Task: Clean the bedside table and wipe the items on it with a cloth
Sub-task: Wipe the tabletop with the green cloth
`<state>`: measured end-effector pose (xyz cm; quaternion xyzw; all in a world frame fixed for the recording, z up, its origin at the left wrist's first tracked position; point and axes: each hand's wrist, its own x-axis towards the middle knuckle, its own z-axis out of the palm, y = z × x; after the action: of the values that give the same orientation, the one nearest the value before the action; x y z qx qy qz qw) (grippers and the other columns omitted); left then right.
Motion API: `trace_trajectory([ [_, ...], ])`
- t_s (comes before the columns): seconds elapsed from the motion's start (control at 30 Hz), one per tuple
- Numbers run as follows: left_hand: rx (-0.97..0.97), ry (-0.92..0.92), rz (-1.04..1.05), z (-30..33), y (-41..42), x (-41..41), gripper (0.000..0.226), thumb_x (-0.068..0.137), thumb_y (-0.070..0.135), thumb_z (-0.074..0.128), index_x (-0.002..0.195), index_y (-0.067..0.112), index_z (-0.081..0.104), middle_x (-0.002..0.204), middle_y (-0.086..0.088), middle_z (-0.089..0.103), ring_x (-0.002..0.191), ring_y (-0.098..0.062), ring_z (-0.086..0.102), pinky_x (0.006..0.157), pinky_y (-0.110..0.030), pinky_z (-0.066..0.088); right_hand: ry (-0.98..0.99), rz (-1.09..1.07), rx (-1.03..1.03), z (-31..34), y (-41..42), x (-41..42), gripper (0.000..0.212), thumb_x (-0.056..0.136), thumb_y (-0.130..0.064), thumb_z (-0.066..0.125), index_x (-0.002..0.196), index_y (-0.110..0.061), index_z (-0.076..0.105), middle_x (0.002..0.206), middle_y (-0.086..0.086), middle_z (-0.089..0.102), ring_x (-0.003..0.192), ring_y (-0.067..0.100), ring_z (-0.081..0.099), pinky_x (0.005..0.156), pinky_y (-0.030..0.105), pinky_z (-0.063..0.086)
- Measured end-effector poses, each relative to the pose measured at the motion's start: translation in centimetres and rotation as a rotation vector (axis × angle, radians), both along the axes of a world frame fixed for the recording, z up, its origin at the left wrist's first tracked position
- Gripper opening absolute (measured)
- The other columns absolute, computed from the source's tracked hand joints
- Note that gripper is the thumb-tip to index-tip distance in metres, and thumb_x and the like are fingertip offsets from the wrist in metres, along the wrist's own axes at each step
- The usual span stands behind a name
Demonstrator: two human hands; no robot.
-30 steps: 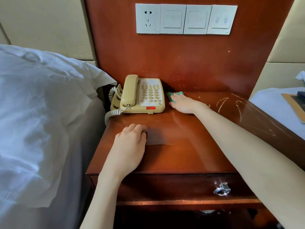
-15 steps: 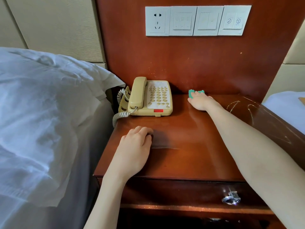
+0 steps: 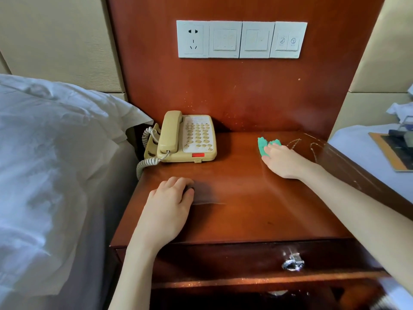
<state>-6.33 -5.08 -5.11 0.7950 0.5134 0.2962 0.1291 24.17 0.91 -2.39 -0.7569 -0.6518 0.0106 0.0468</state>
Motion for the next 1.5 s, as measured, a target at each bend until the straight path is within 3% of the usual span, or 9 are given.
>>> trace_trajectory([
  [0.17,-0.022,-0.003,-0.002,0.0,0.0,0.1,0.026,0.101,0.028,0.042,0.122,0.026,0.056,0.126,0.01,0.054,0.115,-0.012,0.047,0.103,-0.032,0.034,-0.015,0.089,0.035,-0.3,-6.3,-1.5,0.05,0.103,-0.032,0.027,0.15,-0.014,0.023,0.158,0.003,0.019,0.145,0.019,0.017,0.113,0.032,0.019],
  [0.3,-0.042,-0.034,0.0,0.2,-0.1,0.2,0.026,0.101,0.027,0.043,0.122,0.025,0.057,0.125,0.008,0.055,0.117,-0.014,0.046,0.105,-0.036,0.034,0.017,0.198,0.063,-0.9,-10.5,-3.5,0.053,0.103,-0.035,0.026,0.152,-0.019,0.013,0.16,-0.005,0.009,0.145,0.007,0.002,0.102,0.019,-0.002],
  [0.47,-0.049,-0.015,0.006,0.3,-0.3,0.2,0.025,0.101,0.027,0.043,0.122,0.023,0.057,0.126,0.005,0.055,0.119,-0.018,0.046,0.105,-0.039,0.033,0.058,0.339,0.097,-1.4,-14.3,-6.9,0.052,0.103,-0.036,0.024,0.152,-0.023,0.012,0.159,-0.011,0.006,0.143,-0.001,-0.002,0.108,0.014,-0.007],
  [0.7,-0.012,0.16,-0.023,0.9,-0.6,1.0,0.03,0.1,0.029,0.043,0.127,0.026,0.054,0.134,0.004,0.052,0.122,-0.023,0.045,0.102,-0.041,0.03,0.11,0.322,0.097,-1.2,-17.0,-5.6,0.049,0.103,-0.032,0.026,0.151,-0.025,0.015,0.157,-0.016,0.008,0.133,-0.014,-0.008,0.097,0.0,-0.014],
  [0.9,0.099,0.169,-0.171,1.0,-2.2,4.0,0.031,0.098,0.025,0.048,0.128,0.021,0.055,0.138,0.001,0.05,0.127,-0.023,0.046,0.106,-0.044,0.036,0.106,0.132,0.121,-1.4,-18.4,-0.8,0.05,0.103,-0.03,0.026,0.151,-0.024,0.014,0.158,-0.014,0.007,0.133,-0.012,-0.008,0.102,0.007,-0.011],
  [1.23,0.199,0.205,-0.316,1.3,-4.6,13.6,0.036,0.1,0.032,0.04,0.134,0.023,0.049,0.144,0.003,0.045,0.131,-0.019,0.043,0.109,-0.038,0.031,0.07,-0.152,0.193,-2.0,-20.8,7.4,0.049,0.101,-0.021,0.033,0.149,-0.013,0.025,0.158,0.0,0.018,0.145,0.009,0.01,0.107,0.013,-0.004],
  [1.5,0.027,0.24,-0.367,0.0,-3.8,14.5,0.051,0.096,0.047,0.03,0.145,0.033,0.032,0.151,0.011,0.036,0.14,-0.013,0.029,0.114,-0.034,0.02,0.112,-0.293,0.151,-1.8,-18.2,11.6,0.05,0.102,-0.021,0.031,0.149,-0.008,0.021,0.159,0.007,0.014,0.146,0.018,0.009,0.115,0.026,0.004],
])
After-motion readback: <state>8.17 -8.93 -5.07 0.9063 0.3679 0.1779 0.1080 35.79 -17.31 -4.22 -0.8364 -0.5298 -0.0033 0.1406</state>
